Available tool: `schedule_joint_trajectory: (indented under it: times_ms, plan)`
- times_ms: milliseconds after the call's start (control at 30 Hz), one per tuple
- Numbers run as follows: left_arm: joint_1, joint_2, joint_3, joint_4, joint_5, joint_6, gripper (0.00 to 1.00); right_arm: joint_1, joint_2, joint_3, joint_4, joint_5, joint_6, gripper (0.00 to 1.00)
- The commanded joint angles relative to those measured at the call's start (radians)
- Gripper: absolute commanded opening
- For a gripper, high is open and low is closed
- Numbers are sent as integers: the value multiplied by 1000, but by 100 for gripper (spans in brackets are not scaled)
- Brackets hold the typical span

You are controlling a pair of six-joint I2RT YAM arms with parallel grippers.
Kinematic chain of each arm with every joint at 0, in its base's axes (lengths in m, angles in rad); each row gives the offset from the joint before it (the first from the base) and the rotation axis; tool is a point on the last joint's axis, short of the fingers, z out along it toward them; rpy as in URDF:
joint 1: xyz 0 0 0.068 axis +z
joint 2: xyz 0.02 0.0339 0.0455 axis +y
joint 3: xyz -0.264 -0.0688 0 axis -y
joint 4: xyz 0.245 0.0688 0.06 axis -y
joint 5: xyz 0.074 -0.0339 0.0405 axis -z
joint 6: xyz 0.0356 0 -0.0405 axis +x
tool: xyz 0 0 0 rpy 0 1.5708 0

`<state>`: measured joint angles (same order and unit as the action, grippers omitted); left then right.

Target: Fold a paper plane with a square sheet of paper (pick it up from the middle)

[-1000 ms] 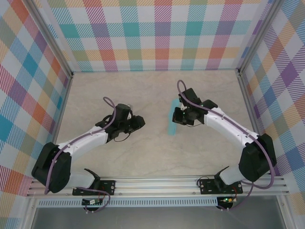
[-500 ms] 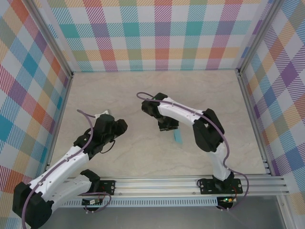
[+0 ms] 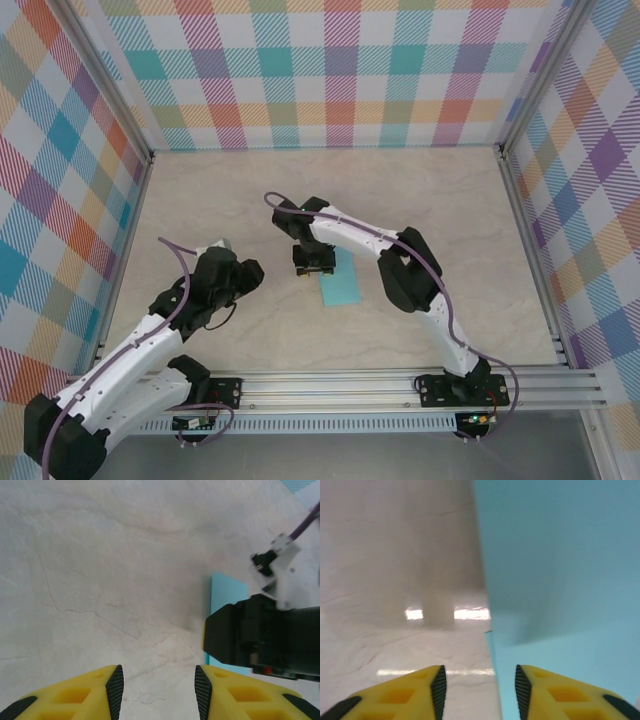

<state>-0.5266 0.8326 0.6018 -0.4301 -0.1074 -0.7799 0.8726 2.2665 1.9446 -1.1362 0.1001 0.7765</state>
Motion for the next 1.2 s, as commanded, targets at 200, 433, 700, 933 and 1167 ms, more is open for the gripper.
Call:
schedule_joint_trajectory:
  times_ms: [200,433,700,933,1167]
  plan:
    - [14,119,-6,127,174,18,45,-119,-400,-539,524,-298,42,48]
    - [14,123,6,118,227,15,46,-141,-384,-422,372,-220,146,49]
    - [14,155,16,102,249,11,46,-141,-184,-4,150,-243,134,49]
    - [14,155,25,102,249,-9,47,-143,-105,123,97,-299,68,49]
    - [14,162,19,100,256,9,46,-144,-174,-33,177,-284,52,49]
